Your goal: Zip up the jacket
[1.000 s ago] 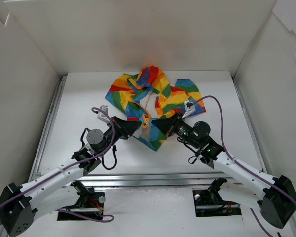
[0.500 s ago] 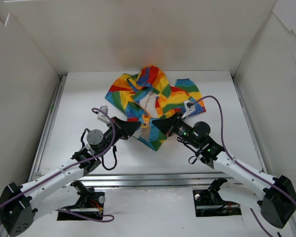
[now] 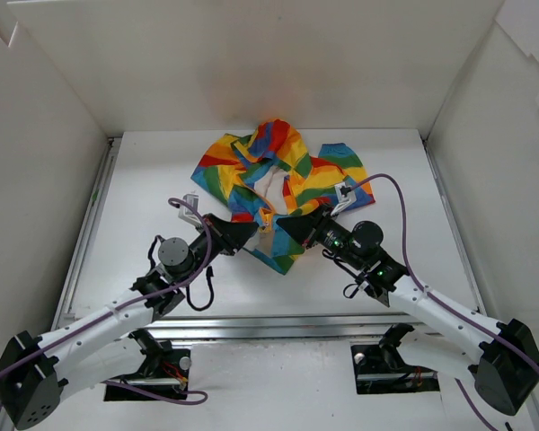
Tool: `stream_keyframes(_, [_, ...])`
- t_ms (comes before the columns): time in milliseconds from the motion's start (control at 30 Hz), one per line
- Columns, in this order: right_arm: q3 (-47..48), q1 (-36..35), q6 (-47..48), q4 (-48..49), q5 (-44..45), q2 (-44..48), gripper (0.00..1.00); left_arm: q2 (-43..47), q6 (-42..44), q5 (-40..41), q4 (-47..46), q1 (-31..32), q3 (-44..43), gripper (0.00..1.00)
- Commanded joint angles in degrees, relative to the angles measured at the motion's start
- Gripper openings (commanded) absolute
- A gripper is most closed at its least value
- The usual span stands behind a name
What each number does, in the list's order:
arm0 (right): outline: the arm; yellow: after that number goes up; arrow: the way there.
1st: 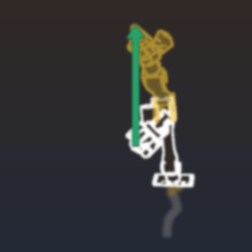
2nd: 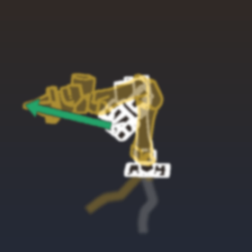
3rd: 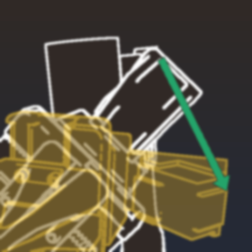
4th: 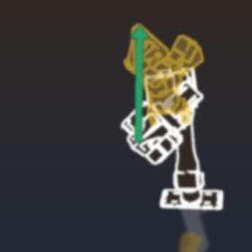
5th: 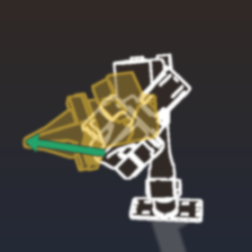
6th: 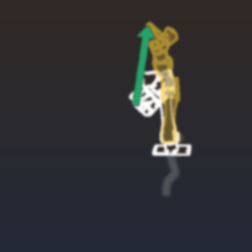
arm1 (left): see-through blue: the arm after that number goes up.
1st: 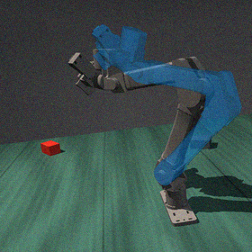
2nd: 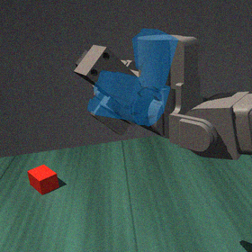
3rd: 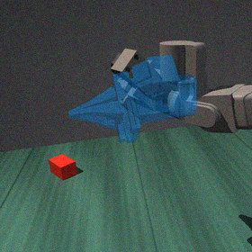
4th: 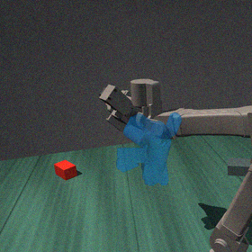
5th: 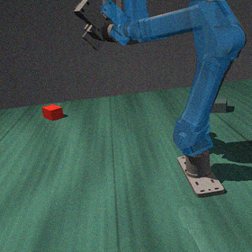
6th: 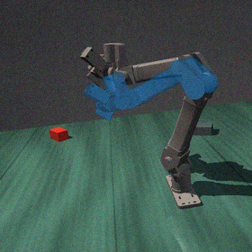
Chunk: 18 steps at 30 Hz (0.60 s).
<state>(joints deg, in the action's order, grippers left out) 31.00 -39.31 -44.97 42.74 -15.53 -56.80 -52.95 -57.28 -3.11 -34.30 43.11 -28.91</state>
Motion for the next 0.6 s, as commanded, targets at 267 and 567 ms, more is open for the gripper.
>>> stream_keyframes(267, [2.6,0.1,-0.9,9.8,0.9,-0.9,0.0,1.9,1.1,-2.5,-9.5,1.1,1.1,0.0])
stream_keyframes(567, [1.4,0.2,-4.2,11.6,0.0,-2.8,0.0,2.1,0.1,-5.7,-17.9,1.1,3.9,0.0])
